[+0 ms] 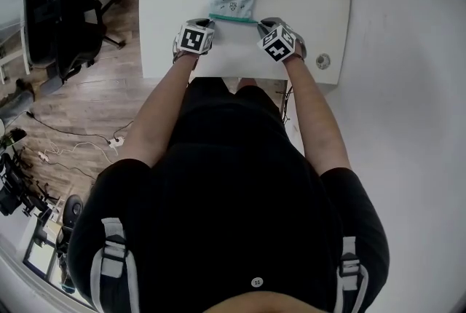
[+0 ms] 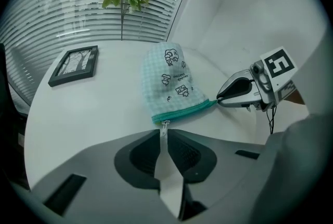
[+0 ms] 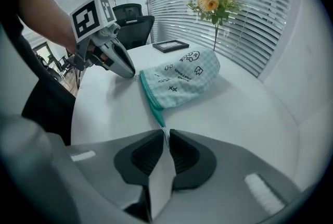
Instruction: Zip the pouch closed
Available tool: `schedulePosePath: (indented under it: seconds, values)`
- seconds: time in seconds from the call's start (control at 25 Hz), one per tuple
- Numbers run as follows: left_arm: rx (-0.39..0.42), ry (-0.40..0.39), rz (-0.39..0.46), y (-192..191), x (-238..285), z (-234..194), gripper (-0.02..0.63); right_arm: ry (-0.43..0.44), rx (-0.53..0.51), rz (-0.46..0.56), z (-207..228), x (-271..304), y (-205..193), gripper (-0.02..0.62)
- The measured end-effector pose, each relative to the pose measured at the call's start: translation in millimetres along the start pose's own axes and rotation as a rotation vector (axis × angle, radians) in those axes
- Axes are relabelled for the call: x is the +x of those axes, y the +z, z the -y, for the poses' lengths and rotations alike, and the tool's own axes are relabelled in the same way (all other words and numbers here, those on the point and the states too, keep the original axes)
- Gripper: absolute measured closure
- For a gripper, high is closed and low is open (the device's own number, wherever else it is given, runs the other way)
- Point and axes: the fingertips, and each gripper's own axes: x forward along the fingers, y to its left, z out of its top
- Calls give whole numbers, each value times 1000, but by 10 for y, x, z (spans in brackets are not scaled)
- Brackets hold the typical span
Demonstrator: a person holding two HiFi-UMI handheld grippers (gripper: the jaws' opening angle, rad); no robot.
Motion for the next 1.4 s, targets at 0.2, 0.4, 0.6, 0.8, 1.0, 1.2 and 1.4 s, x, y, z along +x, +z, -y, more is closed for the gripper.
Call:
schedulePosePath:
  seconds: [0.2, 0.4, 0.6, 0.8, 1.0, 1.2, 1.4]
  values:
    - [-13, -32, 54, -64, -163, -6, 552, 12, 30, 35, -2, -89, 70, 509]
    - [-13, -52, 184, 84, -482, -8, 551, 16, 67, 126, 5, -310, 203, 489]
    - [40, -59, 322, 331, -934, 104, 552, -7, 119, 285, 1, -819, 508, 488]
    - [60, -98, 478, 712, -1478, 344, 552, -36, 158, 478, -1, -1445, 935, 488]
    - [116, -124, 623, 1097, -2028, 614, 554, -43, 123, 612, -95, -1961, 1289, 488]
    - [155, -141, 746, 1396, -2510, 841, 560, -42, 119, 735, -152, -2407, 1603, 488]
    - [248, -113, 841, 1595, -2938, 1068, 566, -30, 106, 849, -220, -2838, 1895, 496]
